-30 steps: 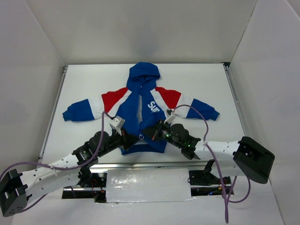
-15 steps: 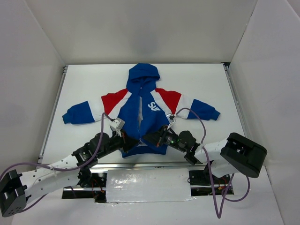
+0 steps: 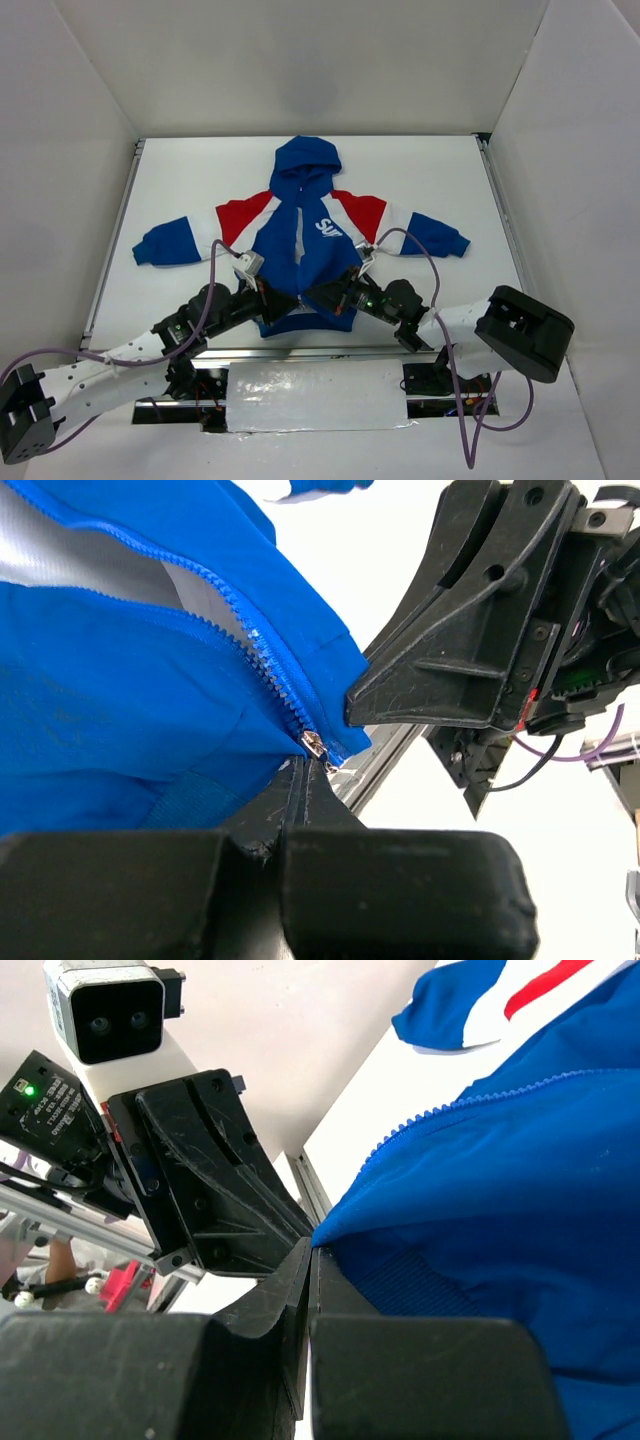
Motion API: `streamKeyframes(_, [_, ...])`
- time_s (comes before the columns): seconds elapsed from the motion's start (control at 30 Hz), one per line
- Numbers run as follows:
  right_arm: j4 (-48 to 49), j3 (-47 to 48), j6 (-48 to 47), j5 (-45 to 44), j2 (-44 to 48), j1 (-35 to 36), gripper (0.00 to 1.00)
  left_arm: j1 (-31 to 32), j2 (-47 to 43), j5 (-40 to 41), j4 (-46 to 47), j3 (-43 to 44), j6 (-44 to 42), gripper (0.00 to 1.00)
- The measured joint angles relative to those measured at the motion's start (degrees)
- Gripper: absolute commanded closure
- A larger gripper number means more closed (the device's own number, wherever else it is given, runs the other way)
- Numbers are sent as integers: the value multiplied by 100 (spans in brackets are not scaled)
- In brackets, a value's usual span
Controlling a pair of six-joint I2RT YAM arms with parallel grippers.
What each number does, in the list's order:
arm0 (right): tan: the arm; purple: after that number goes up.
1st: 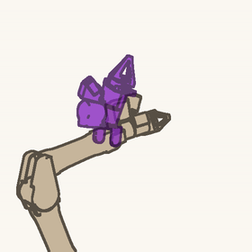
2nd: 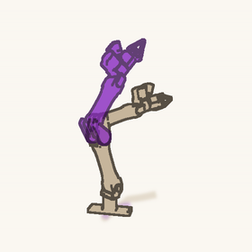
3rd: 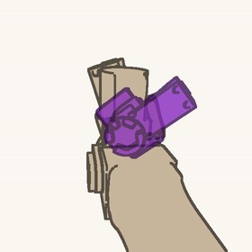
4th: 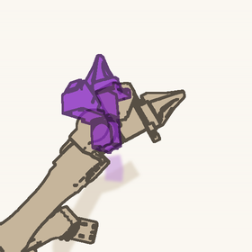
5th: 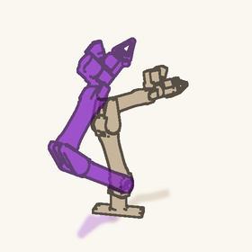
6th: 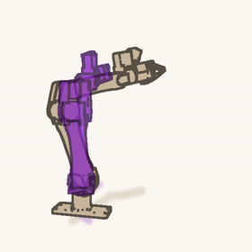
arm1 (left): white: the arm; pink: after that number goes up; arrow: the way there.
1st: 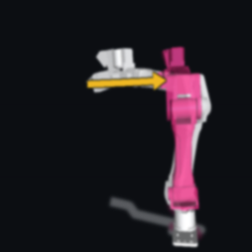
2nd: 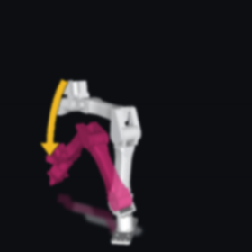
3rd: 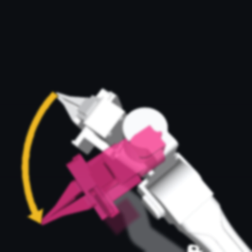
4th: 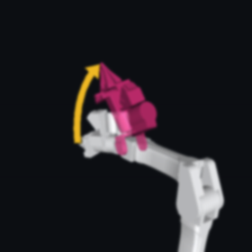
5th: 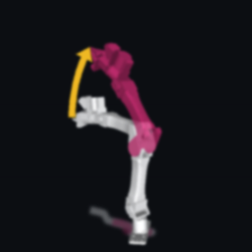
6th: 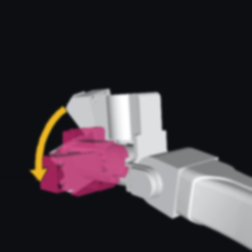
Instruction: Zip up the jacket
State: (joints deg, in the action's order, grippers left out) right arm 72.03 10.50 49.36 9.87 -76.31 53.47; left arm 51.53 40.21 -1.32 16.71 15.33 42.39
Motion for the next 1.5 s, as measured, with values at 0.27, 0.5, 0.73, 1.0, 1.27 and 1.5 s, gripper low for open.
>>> streamKeyframes(0.27, [-313, -33, -111, -105, 350, 0, 100, 0, -146, 70, 4, -7, -7, 73])
streamKeyframes(0.5, [-396, -256, -247, -103, 503, 0, 100, 4, -168, 55, 260, -70, 175, 41])
streamKeyframes(0.73, [-407, -295, -343, -61, 525, 0, 100, 4, -184, -7, 376, -70, 284, 29])
streamKeyframes(1.0, [-382, -315, -387, -13, 437, 0, 100, 4, -417, 474, -411, 83, 461, 22])
streamKeyframes(1.27, [-52, -525, -374, 140, -131, 2, 100, 4, -367, 791, -1279, 271, 1008, 25])
streamKeyframes(1.5, [50, -743, -282, 192, -745, 4, 100, 4, -595, 588, -1373, 24, 1517, 32])
